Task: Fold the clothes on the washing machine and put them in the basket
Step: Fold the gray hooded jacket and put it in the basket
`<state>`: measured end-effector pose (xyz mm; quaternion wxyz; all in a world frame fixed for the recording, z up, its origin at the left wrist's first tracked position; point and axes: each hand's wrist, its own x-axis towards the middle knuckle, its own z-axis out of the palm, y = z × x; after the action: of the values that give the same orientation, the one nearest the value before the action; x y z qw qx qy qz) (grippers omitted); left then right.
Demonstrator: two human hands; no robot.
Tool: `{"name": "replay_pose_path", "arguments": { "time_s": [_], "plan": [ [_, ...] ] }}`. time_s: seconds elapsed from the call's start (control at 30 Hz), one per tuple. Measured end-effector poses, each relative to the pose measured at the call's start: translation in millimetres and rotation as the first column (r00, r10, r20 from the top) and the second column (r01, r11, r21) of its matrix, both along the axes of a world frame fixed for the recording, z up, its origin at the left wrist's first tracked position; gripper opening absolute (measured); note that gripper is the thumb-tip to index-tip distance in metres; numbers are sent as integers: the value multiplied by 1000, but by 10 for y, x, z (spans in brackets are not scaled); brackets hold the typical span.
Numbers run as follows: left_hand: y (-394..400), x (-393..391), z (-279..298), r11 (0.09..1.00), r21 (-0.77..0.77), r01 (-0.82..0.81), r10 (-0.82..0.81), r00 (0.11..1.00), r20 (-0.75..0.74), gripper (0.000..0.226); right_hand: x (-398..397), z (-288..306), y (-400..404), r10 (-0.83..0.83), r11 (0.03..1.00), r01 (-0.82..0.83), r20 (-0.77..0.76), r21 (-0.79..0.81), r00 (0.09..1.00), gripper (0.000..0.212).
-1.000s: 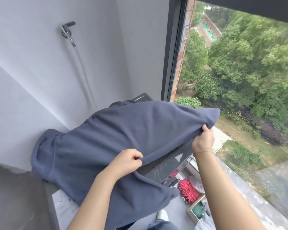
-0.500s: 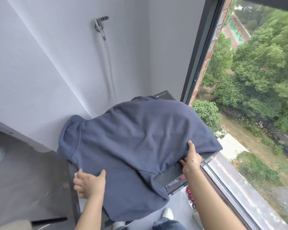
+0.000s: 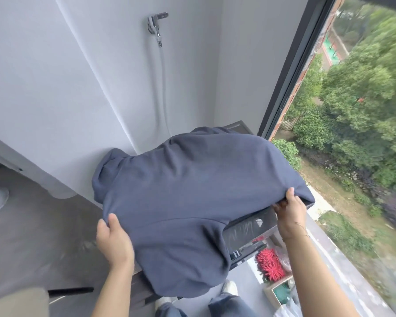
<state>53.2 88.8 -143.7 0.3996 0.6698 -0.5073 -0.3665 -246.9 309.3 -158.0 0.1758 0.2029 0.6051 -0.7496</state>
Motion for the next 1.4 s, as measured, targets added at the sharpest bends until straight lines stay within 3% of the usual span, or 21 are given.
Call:
{"name": "replay_pose_path", "arguments": {
  "time_s": [0.07,0.13,0.23,0.27,0.33,0.43,0.53,0.63,0.77,0.93,1.03,1.13,1.23,1.33,1.4],
  "plan": [
    [-60,137,-52,1000,30,2,-2,1000,26,29,40,-96,55,-36,995,42,79,-85,996,29],
    [-125,166,-165,980,198,19,-22,1000,17,23,90,-240,101,-74,995,85,213,-44,974,31],
    [-147,153,-264,867,490,89,-27,991,-132,32,94,-239,37,-99,992,117,263,-55,960,4],
    [-150,142,-289,845,524,109,-16,984,-179,38,72,-208,12,-99,992,116,248,-56,964,17],
    [-143,134,-246,841,528,123,15,968,-249,39,23,-174,-10,-127,991,131,226,-4,966,27],
    [-133,162,-99,894,437,101,72,929,-362,30,-85,-132,32,-198,976,187,97,109,975,16],
    [-141,227,-10,952,307,13,118,908,-403,17,-200,71,109,-218,975,220,-46,31,975,14],
    [-133,214,-42,969,248,-6,110,907,-406,18,-188,64,162,-366,930,366,28,-22,930,28],
    [-133,195,-184,903,411,128,22,940,-340,10,292,-193,-13,-231,972,233,196,11,953,18],
    [-225,280,-245,872,463,158,22,933,-360,25,963,-344,-399,-17,993,-3,169,120,985,33],
    [-245,283,-163,925,373,71,51,950,-308,35,977,-276,-421,-37,950,34,6,311,999,38],
    [-199,308,-122,965,261,-29,98,962,-256,24,938,-274,-274,-92,935,140,-158,325,983,25],
    [-109,378,-196,951,306,-53,115,975,-190,24,1057,-483,-149,-146,933,176,-116,315,982,9],
    [-77,514,-288,899,436,-34,85,991,-99,30,1176,-575,-132,-218,912,232,-80,339,973,17],
    [-102,607,-297,864,503,4,62,991,-115,27,1214,-639,-113,-258,920,253,-22,299,966,22]
  ]
}}
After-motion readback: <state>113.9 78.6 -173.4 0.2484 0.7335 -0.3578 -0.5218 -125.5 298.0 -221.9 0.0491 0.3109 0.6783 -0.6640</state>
